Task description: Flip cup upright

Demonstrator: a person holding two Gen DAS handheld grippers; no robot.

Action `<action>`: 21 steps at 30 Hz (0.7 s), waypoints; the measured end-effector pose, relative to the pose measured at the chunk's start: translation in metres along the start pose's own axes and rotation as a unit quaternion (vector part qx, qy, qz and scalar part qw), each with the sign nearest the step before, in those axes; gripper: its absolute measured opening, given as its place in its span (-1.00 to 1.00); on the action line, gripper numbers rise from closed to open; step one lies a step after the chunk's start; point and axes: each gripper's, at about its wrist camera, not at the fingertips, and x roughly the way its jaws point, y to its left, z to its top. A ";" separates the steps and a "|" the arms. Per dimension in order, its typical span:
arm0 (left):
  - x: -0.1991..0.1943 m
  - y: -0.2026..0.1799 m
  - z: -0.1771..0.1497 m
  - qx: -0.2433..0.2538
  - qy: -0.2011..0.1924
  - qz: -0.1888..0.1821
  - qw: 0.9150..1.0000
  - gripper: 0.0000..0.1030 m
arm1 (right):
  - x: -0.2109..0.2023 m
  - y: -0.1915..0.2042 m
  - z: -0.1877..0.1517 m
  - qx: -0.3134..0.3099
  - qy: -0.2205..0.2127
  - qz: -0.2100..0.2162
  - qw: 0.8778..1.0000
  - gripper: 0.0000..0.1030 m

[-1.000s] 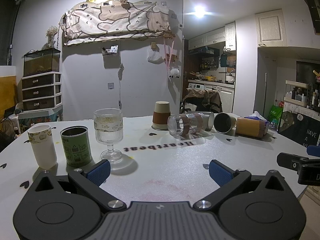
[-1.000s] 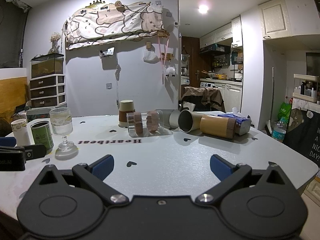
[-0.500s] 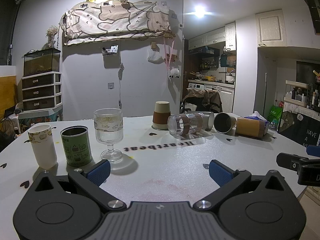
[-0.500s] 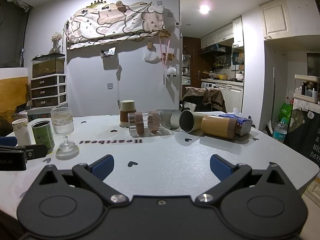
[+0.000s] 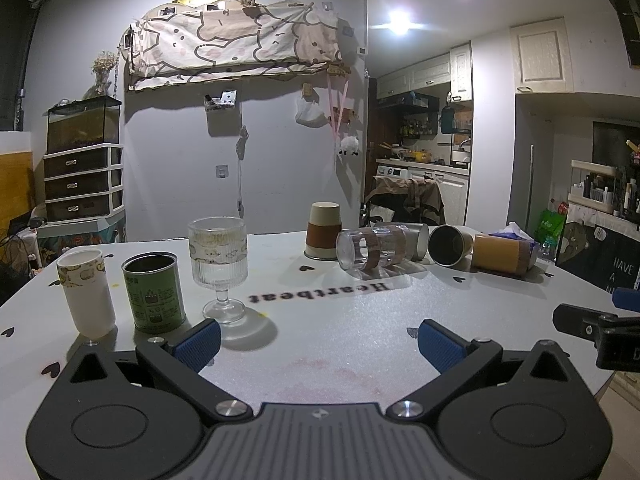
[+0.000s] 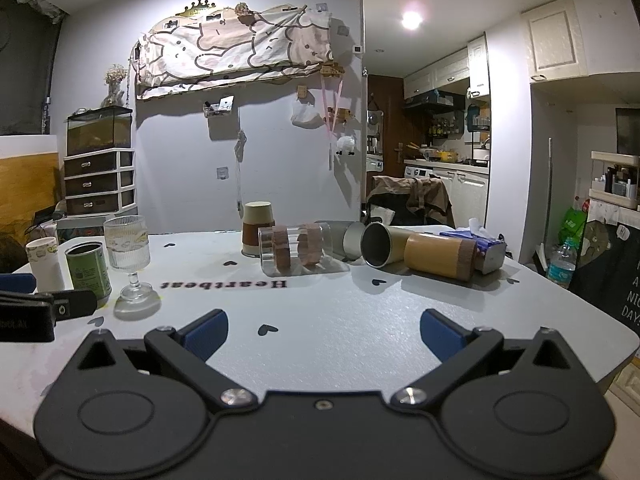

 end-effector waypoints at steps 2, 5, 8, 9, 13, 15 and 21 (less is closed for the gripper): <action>0.000 0.001 0.001 0.000 0.000 0.000 1.000 1.00 | 0.000 0.000 0.000 0.000 0.000 0.000 1.000 1.00; 0.000 0.001 0.001 0.000 0.000 0.000 1.000 1.00 | 0.000 0.000 0.000 0.000 0.000 0.000 1.000 1.00; 0.000 0.001 0.001 0.000 0.000 0.000 1.000 1.00 | 0.000 0.000 0.000 0.000 0.000 -0.001 1.000 1.00; 0.000 0.000 0.000 0.000 0.000 0.000 1.000 1.00 | 0.000 0.000 0.000 0.000 0.000 -0.001 1.000 1.00; 0.000 0.001 0.001 0.000 0.000 0.000 1.000 1.00 | 0.000 0.000 0.000 0.000 0.000 0.000 1.000 1.00; 0.000 0.000 0.000 -0.001 0.000 0.000 1.000 1.00 | 0.000 0.000 0.000 0.000 0.000 0.000 1.000 1.00; 0.001 -0.002 -0.004 -0.002 0.001 0.001 1.000 1.00 | 0.000 0.000 0.000 0.000 0.000 0.001 1.000 1.00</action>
